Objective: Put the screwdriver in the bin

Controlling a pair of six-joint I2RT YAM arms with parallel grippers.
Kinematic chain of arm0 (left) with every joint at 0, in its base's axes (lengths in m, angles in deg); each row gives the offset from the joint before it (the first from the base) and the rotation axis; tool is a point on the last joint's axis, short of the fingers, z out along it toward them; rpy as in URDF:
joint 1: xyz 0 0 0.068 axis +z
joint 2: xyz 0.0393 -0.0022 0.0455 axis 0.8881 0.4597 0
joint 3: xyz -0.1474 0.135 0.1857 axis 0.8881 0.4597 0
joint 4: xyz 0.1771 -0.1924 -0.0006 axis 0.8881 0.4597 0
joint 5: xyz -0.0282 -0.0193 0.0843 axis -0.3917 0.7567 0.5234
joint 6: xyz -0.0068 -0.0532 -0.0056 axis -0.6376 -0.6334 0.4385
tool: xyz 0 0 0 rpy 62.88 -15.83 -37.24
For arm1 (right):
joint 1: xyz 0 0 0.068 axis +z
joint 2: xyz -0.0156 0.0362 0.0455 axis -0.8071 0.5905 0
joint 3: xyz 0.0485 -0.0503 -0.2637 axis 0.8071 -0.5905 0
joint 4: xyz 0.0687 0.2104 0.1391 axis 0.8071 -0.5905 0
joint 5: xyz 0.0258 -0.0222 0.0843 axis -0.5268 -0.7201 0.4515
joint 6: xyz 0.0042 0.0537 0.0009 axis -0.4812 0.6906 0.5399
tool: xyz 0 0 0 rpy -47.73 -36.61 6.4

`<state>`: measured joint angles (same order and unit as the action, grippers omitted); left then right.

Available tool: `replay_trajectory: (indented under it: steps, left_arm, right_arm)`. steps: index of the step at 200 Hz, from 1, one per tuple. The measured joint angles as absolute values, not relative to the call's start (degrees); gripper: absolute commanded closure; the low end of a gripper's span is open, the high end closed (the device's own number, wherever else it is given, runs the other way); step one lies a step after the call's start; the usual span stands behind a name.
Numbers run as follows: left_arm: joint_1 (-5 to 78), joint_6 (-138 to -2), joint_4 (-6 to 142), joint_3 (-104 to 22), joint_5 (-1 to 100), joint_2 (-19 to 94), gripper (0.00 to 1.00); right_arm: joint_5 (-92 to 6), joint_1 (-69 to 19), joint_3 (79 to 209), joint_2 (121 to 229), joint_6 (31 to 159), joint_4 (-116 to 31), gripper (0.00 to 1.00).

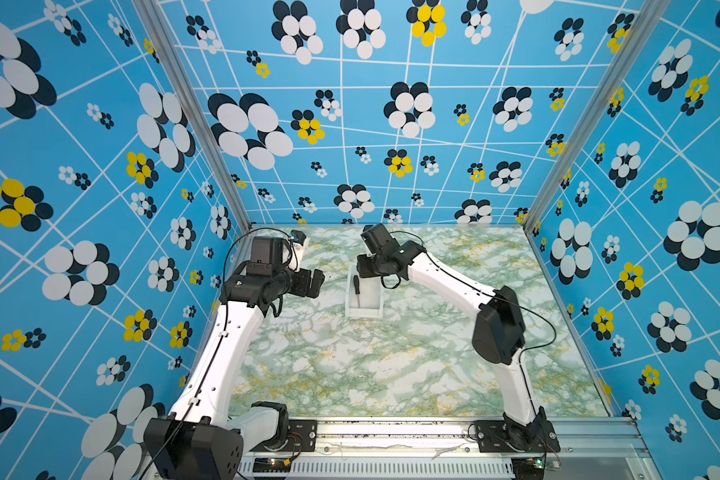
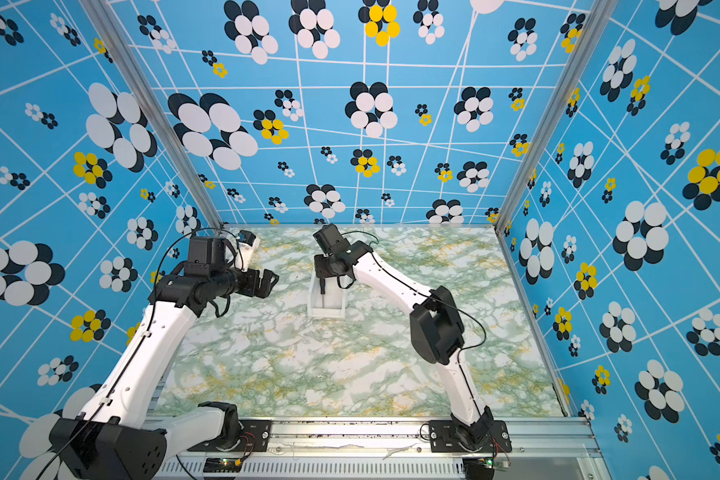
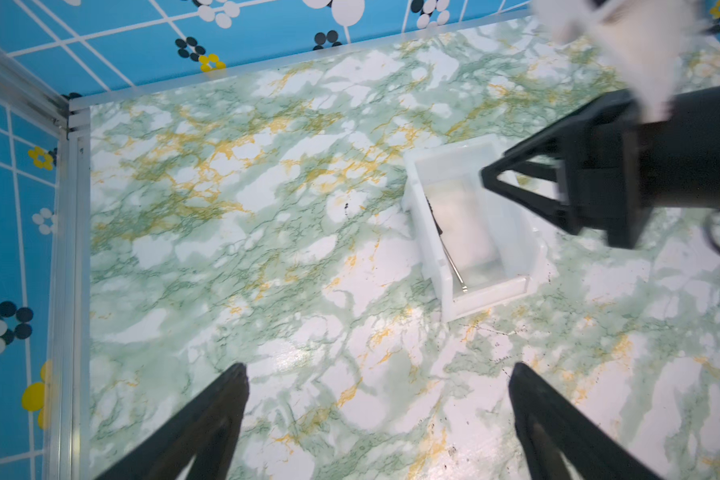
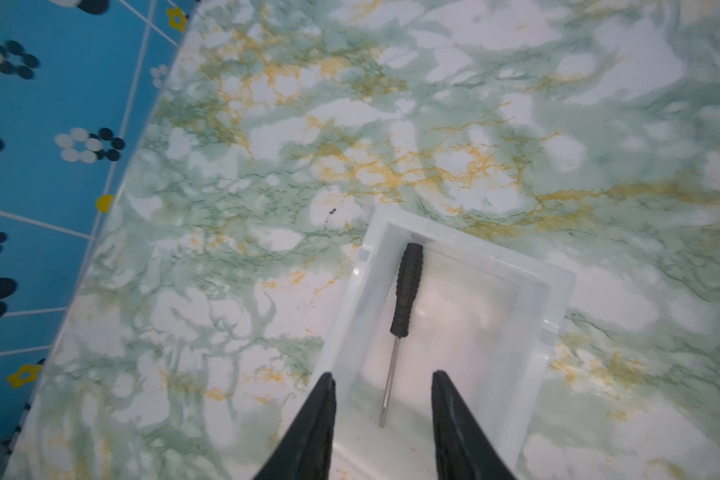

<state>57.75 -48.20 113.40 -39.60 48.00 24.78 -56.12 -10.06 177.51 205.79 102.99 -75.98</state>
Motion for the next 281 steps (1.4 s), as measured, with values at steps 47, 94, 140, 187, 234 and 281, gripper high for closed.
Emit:
replay_trajectory:
  steps: [47, 94, 140, 187, 234, 281]
  left_arm:
    - [63.91, -51.46, 111.7, -37.15, 50.08, 28.3, 0.01]
    - [65.11, -51.89, 109.95, -35.69, 52.11, 29.83, 0.01]
    - [65.31, -50.69, 101.12, -21.88, 53.84, 25.24, 0.01]
    - [65.31, -49.6, 83.37, -5.81, 54.1, 21.48, 0.01]
    - [66.23, -52.35, 59.59, 3.41, 53.4, 24.63, 0.01]
    - [66.82, -56.33, 36.33, 10.23, 53.35, 31.58, 0.01]
  right_arm:
    - [-63.26, -10.09, 151.96, 180.66, 99.49, -65.64, 0.43]
    - [-68.9, -11.48, 134.17, 169.77, 96.15, -62.93, 0.42]
    - [-75.74, -11.94, 114.34, 163.11, 96.87, -50.05, 0.36]
    - [-81.41, -16.12, 107.17, 162.43, 96.15, -39.19, 0.33]
    - [-83.77, -21.54, 102.1, 161.82, 88.52, -26.05, 0.3]
    - [-85.25, -30.67, 94.85, 157.95, 82.71, -16.66, 0.3]
